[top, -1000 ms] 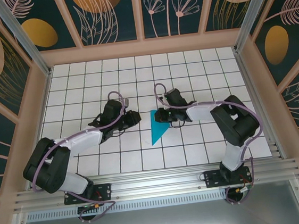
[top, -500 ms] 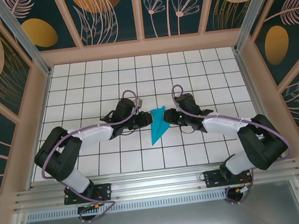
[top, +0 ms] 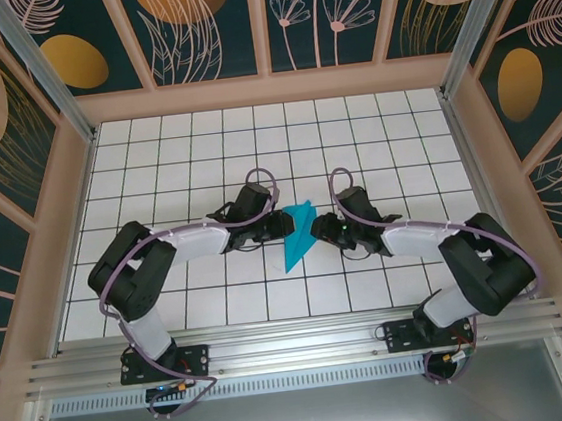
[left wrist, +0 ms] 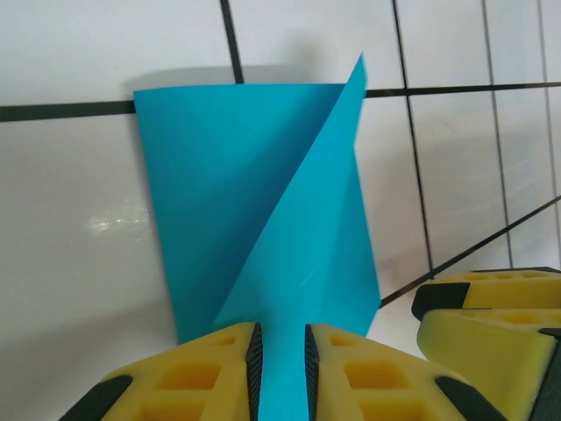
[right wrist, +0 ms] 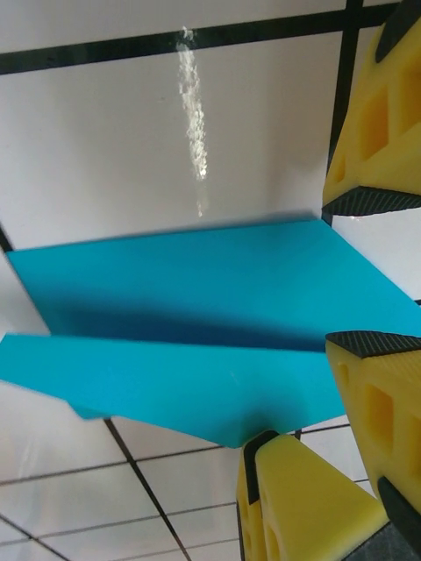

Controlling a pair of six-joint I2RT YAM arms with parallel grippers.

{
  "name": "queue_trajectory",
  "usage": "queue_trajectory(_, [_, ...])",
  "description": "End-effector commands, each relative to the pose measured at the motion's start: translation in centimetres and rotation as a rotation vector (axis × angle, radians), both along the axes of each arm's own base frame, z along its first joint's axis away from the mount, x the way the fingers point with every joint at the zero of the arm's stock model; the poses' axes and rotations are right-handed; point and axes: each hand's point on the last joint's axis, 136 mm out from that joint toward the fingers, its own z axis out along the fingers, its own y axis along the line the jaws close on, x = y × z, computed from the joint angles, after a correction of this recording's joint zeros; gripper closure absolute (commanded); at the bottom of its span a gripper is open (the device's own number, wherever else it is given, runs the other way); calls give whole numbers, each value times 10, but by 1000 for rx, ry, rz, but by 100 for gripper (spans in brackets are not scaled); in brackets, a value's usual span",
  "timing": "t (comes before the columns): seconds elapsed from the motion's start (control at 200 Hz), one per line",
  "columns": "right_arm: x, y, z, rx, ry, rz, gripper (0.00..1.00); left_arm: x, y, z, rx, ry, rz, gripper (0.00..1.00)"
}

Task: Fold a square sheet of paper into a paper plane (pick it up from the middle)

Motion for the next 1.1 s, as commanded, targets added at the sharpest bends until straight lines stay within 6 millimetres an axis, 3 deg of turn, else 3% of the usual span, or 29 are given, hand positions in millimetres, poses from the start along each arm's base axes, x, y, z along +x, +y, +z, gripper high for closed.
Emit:
queue_trajectory(0.0, [5, 8, 1, 48, 14, -13, 57, 2, -1, -6, 31, 2, -18, 76])
queue_trajectory(0.355, [3, 14, -6, 87, 34, -3, 57, 3, 3, -22, 76, 22, -12, 77])
queue_trajectory(0.706, [6, 20, -5, 112, 45, 0, 58, 2, 6, -26, 92, 27, -6, 79])
queue_trajectory(0.846, [8, 19, -2, 134, 39, -26, 57, 2, 12, -28, 118, 23, 11, 80])
queue_trajectory(1.096, [6, 11, -13, 135, 111, -99, 57, 3, 20, -32, 148, 20, 34, 81])
